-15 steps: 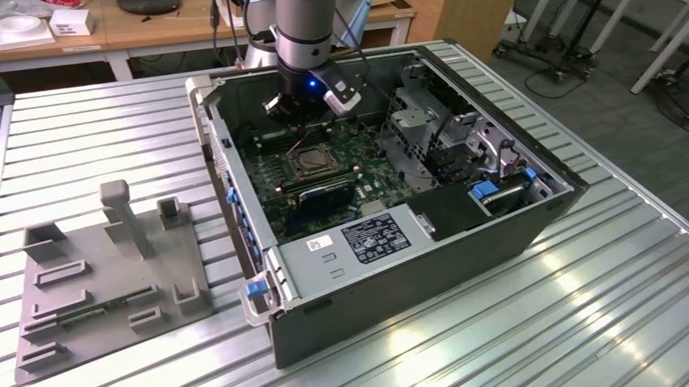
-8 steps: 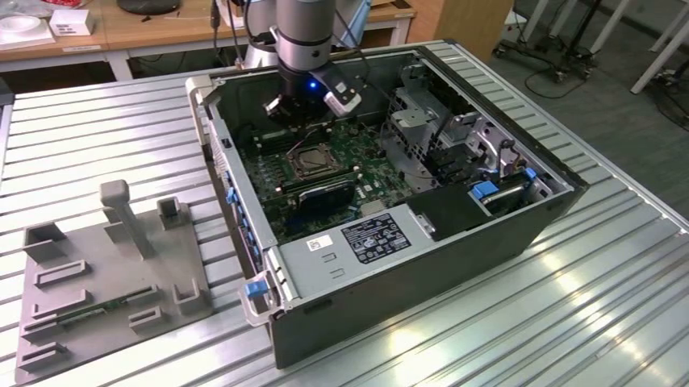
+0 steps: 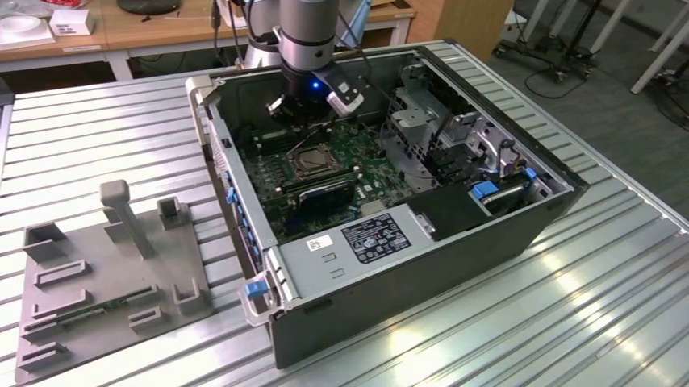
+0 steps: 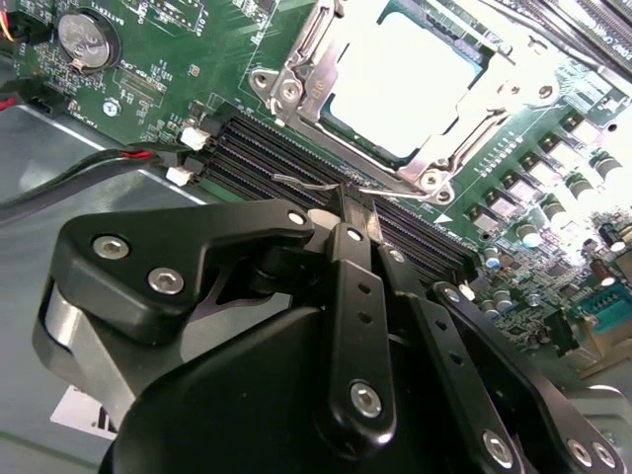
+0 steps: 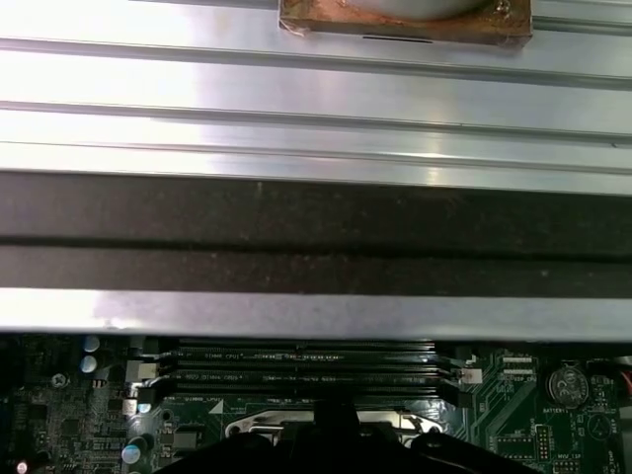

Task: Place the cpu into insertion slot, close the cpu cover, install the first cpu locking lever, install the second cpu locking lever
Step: 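Install the first cpu locking lever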

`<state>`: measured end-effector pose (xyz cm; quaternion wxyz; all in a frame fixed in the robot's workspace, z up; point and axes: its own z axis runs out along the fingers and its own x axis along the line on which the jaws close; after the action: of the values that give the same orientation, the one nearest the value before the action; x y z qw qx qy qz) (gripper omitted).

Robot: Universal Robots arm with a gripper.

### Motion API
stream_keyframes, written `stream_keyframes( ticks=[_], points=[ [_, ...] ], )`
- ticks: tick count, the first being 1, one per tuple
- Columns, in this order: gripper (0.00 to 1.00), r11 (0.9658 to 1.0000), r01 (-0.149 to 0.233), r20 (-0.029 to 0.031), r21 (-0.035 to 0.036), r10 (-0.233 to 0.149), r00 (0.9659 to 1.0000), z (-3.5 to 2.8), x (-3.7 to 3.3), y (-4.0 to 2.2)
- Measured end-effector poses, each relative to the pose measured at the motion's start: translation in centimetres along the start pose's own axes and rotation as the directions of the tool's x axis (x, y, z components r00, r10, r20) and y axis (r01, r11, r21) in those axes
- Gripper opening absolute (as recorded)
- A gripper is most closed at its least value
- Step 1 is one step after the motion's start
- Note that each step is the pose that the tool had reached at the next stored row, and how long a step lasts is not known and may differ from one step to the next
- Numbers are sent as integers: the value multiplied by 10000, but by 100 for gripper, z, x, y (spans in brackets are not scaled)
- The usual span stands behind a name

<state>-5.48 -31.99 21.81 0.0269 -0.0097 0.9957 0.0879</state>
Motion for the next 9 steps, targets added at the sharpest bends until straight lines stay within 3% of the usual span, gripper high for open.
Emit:
stream_keyframes(
  ticks=[9],
  points=[
    [11, 10000, 0, 0, 0, 0, 10000, 54, -22, -10]
  ],
)
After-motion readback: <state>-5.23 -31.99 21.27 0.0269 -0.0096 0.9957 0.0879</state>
